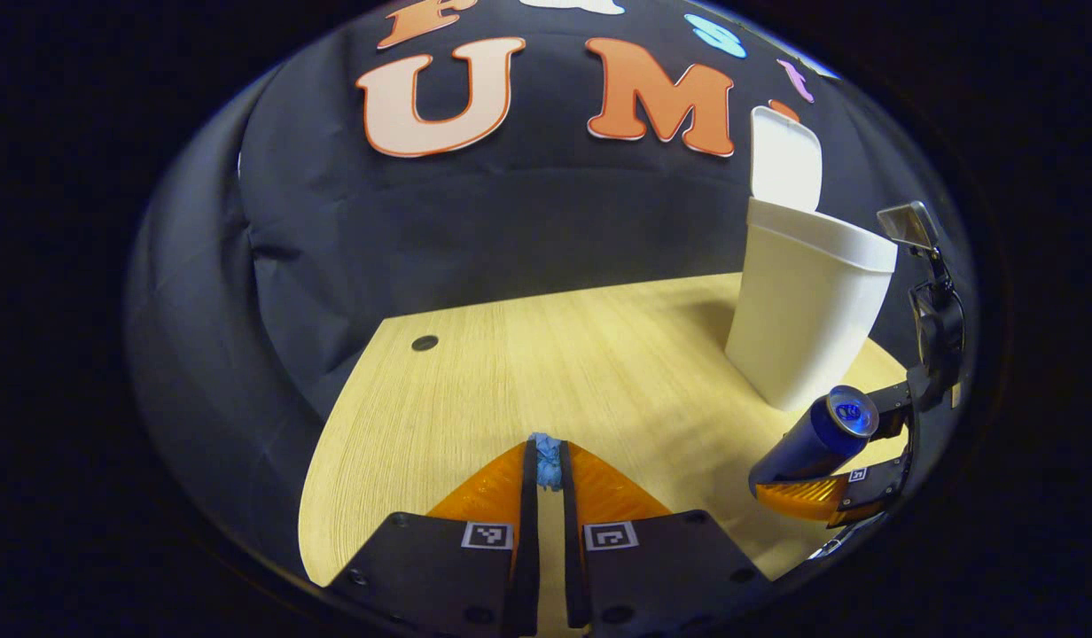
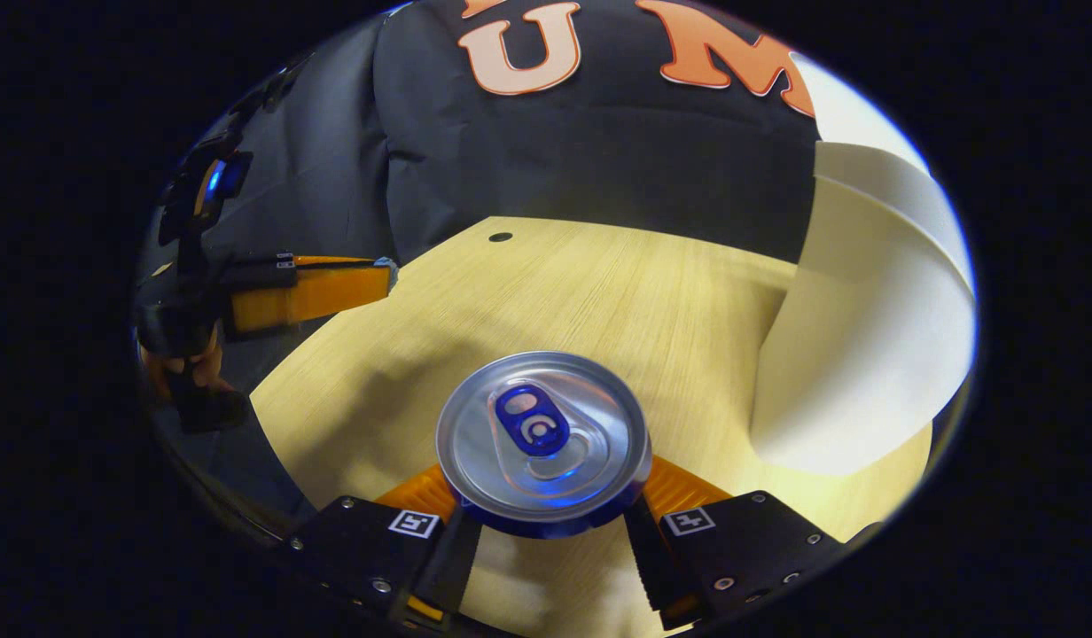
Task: Press the lid of the desktop garbage bin to open it, pick up the crumpled paper on the desktop and throw it into the bin, then pick up the pop can on the desktop and drop it into the bin, and finally close the garbage bin lid.
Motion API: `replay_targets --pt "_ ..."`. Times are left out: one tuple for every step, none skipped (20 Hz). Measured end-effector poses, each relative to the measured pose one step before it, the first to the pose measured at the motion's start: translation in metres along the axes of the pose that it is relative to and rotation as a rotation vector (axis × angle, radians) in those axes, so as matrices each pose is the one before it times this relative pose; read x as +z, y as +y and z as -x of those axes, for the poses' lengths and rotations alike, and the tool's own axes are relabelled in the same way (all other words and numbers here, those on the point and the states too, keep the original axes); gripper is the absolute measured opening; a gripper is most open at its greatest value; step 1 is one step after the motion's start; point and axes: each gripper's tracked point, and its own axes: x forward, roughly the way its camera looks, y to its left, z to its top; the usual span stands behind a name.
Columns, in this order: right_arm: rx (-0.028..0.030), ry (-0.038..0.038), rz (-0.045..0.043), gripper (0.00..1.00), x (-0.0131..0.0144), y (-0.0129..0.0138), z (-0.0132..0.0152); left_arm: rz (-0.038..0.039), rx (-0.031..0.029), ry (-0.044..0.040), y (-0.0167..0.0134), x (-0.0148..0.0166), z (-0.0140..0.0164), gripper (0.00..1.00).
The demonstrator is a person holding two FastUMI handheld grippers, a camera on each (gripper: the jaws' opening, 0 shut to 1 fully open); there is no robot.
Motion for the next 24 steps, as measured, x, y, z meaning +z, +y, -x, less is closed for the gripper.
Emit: replay_targets --pt "-0.01128 -0.00947 -0.00223 0.77 0.00123 -0.00125 -0.00063 -0.00356 -0.00748 -0.01223 -0.00614 0.00791 0.00091 0.16" --pt "-0.01041 -0.00901 -0.00596 0.77 0.00002 0.00019 -0.0003 0.01044 -0.01257 -0.00604 -0.00768 0.0094 0.00059 0.16" --pt "-0.01212 -0.01083 -0.00829 0.77 0.00267 -0.00104 0.00008 0.01082 -0.01789 -0.0033 -0.00998 0.00822 0.00048 0.17" --pt "-0.01128 -0.01257 -0.00933 0.77 0.00063 -0.00032 0.00023 0.00708 -0.01023 -0.01022 -0.00712 0.01064 -0.00075 0.15" --pt "-0.01445 -0.00806 -0.00783 0.77 0.00075 -0.0015 -0.00087 0.01033 -0.01845 -0.00983 -0.00871 0.01256 -0.00019 0.15" --pt "-0.01785 -0.00957 -0.00318 0.77 -0.00046 -0.00088 0.0013 0.00668 -0.01821 -0.0167 -0.00952 0.01269 -0.00085 0.15" --pt "-0.01732 -0.01463 -0.00361 0.77 -0.00013 -0.00016 -0.00169 0.00414 -0.01642 -0.01283 -0.00916 0.01032 -0.00234 0.15" --pt "-0.01159 -0.00649 -0.00708 0.77 -0.00016 0.00053 0.0008 0.00212 -0.01763 -0.01252 -0.01008 0.01031 -0.00351 0.15" --pt "-0.01362 -0.00939 -0.01048 0.77 0.00222 -0.0016 -0.00025 -0.00361 -0.01245 -0.01444 -0.00924 0.01 -0.00173 0.15" --pt "-0.01153 -0.00827 -0.01087 0.77 0.00004 -0.00014 -0.00014 -0.0078 -0.02014 -0.00876 -0.01196 0.00855 -0.00274 0.15" --pt "-0.01326 -0.00606 -0.008 0.77 0.00077 -0.00087 0.00015 -0.00911 -0.01643 -0.01246 -0.01344 0.00989 -0.0022 0.17" --pt "-0.01225 -0.00898 -0.00504 0.77 0.00088 -0.00126 0.00145 -0.00622 -0.02269 -0.01121 -0.01463 0.00903 -0.00403 0.16" --pt "-0.01312 -0.00733 -0.00267 0.77 0.00077 -0.00117 0.0007 -0.00678 -0.01574 -0.0099 -0.01223 0.00767 -0.00336 0.15" --pt "-0.01017 -0.00648 -0.00223 0.77 -0.00086 -0.00028 0.00176 -0.00825 -0.02339 -0.01158 -0.01495 0.00864 -0.00322 0.15" --pt "-0.01152 -0.00773 -0.00346 0.77 0.00067 -0.00045 -0.00062 -0.00697 -0.01773 -0.01041 -0.01236 0.009 -0.00402 0.15" --pt "-0.00941 -0.0061 -0.00479 0.77 -0.00013 0.00018 -0.00101 -0.00316 -0.02085 -0.0135 -0.01345 0.00818 -0.00492 0.15" --pt "-0.00738 -0.00591 -0.00417 0.72 0.00019 -0.00034 0.0004 -0.00213 -0.01662 -0.01187 -0.01101 0.00807 -0.0059 0.14" --pt "-0.00675 -0.00511 -0.0032 0.77 0.00038 -0.00125 0.00047 -0.0023 -0.01443 -0.01173 -0.00994 0.00768 -0.0044 0.15" --pt "-0.00836 -0.00536 -0.00149 0.72 0.00013 -0.00175 0.00092 -0.00012 -0.01398 -0.01061 -0.0103 0.00753 -0.00431 0.17" --pt "-0.00595 -0.00646 0.00025 0.77 0.00314 -0.00015 0.00112 0.00053 -0.01251 -0.01152 -0.00875 0.00726 -0.00357 0.17" --pt "-0.00531 -0.00455 0.00138 0.77 0.00117 0.00009 -0.00027 0.0025 -0.01298 -0.00921 -0.00943 0.00701 -0.00486 0.17" --pt "-0.00136 -0.00488 0.00071 0.77 -0.00137 0.00061 -0.001 0.002 -0.01128 -0.00768 -0.00856 0.00414 -0.00532 0.15" --pt "-0.00195 -0.00619 0.00132 0.77 -0.00057 -0.00017 -0.00068 0.00267 -0.01057 -0.0055 -0.00819 0.00434 -0.00529 0.15" --pt "-0.0019 -0.00774 0.00121 0.77 0.00044 -0.00084 -0.00006 0.00004 -0.00907 -0.00708 -0.00788 0.00294 -0.00411 0.15"
